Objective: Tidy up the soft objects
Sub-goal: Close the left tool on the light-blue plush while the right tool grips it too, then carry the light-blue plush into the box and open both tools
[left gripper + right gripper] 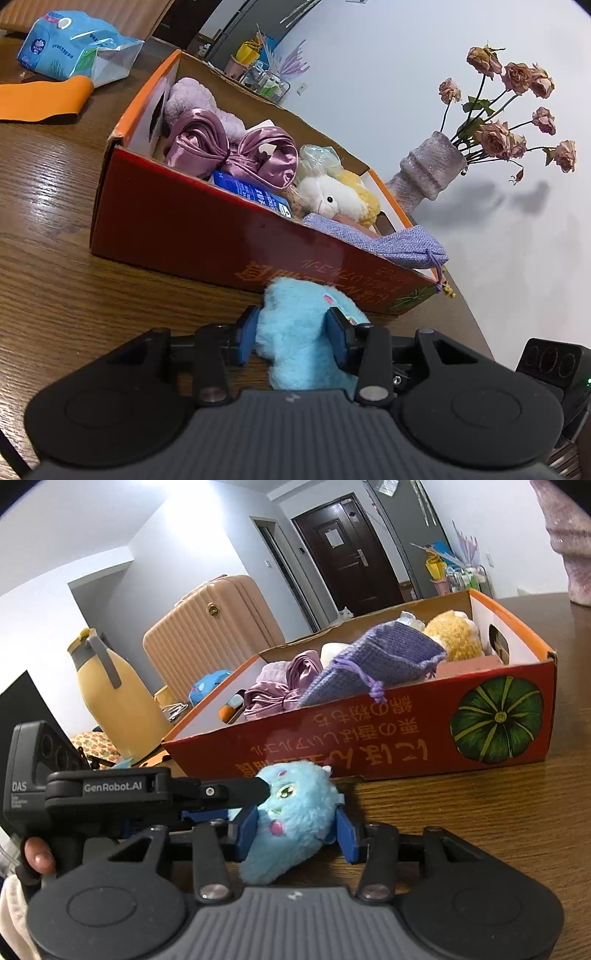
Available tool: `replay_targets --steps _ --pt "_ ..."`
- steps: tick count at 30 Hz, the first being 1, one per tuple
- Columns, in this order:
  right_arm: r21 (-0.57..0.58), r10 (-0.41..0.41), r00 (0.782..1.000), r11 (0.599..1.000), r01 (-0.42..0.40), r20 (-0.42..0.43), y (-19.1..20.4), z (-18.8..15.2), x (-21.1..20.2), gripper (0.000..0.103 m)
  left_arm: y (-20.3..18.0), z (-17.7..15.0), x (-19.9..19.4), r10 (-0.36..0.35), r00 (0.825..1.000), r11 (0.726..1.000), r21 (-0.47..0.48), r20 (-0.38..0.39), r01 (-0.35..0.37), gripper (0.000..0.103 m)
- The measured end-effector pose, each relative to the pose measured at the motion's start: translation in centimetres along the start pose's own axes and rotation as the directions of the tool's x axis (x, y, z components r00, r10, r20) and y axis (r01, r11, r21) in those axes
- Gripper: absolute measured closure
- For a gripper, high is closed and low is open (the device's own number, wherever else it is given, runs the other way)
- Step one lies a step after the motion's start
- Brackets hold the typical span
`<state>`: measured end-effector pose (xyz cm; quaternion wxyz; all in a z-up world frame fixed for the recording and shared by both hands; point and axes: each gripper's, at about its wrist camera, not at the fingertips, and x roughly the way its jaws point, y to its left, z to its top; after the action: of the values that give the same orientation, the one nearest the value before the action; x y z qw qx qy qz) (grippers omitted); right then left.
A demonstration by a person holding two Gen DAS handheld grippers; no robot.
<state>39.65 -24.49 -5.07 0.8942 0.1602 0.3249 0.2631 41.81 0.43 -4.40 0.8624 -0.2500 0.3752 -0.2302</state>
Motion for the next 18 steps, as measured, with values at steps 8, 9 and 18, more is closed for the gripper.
replay_targets --steps 8,9,18 --pt "-0.033 -0.008 1.0 0.999 0.008 0.005 0.3 -0.3 -0.4 0.061 -0.4 -0.2 0.0 0.001 1.0 1.0 0.016 0.0 -0.001 0.063" --pt "-0.047 -0.012 1.0 0.999 0.012 0.006 0.5 -0.3 -0.4 0.062 -0.5 -0.2 0.0 -0.001 1.0 1.0 0.016 -0.001 0.001 0.063" --pt "-0.137 -0.005 0.999 0.99 0.011 0.046 4.4 -2.1 -6.0 0.064 -3.4 -4.3 -6.3 -0.012 0.998 1.0 -0.016 0.057 0.013 0.066"
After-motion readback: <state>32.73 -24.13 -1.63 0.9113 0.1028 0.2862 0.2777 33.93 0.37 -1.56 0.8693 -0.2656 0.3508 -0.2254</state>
